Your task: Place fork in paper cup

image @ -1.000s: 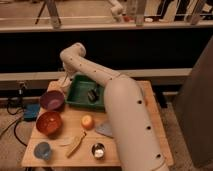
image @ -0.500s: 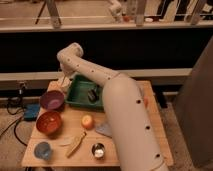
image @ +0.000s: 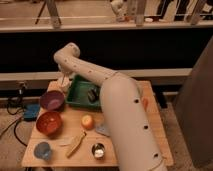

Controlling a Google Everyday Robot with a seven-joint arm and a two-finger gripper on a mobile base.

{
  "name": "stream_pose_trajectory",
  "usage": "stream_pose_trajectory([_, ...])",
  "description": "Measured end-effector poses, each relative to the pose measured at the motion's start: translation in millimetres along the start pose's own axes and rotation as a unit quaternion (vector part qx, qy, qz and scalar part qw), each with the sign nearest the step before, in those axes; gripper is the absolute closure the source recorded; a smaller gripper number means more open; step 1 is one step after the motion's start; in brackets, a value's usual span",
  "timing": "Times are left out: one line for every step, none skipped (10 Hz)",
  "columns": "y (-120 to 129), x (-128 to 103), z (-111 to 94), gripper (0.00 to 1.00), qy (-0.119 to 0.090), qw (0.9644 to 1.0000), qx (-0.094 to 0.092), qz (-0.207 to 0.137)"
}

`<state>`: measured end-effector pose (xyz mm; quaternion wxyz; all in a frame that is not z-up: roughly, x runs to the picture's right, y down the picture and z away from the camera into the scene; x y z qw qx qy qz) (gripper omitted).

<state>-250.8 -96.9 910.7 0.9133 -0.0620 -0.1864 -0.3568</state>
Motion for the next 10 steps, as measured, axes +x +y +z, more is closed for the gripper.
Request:
stream_pose_trajectory([-1.0, -0.7, -0.3, 0.31, 0.005, 1.0, -0.003, -0.001])
stream_pose_trajectory([-1.3, -0.8, -0.3, 0.29, 0.007, 1.0, -0.004, -0.001])
stream_pose_trajectory([-1.5, -0.5, -0.6, 0.29, 0.009, 0.9999, -0.005, -0.001])
stream_pose_trajectory([-1.8, -0.4, -1.1, 0.29, 0.012, 0.9999, -0.006, -0.001])
stream_pose_trajectory([-1.8, -0.4, -1.8, 0.29, 0.015, 0.9999, -0.005, -0.002])
stream_pose_trajectory([-1.8, -0.6, -2.3, 0.29, 0.017, 0.9998, -0.005, -0.002])
stream_pose_trajectory([-1.8, -1.1, -3.0, 0.29, 0.017, 0.9998, -0.004, -0.002])
stream_pose_trajectory([-2.2, -2.1, -3.8, 0.29, 0.016, 0.9999, -0.001, -0.003])
stream_pose_trajectory([-1.4, -1.4, -4.7, 0.29, 0.013, 0.9999, 0.003, -0.003])
stream_pose_trajectory([-0.2, -0.3, -5.7, 0.29, 0.01, 0.9999, 0.007, -0.004])
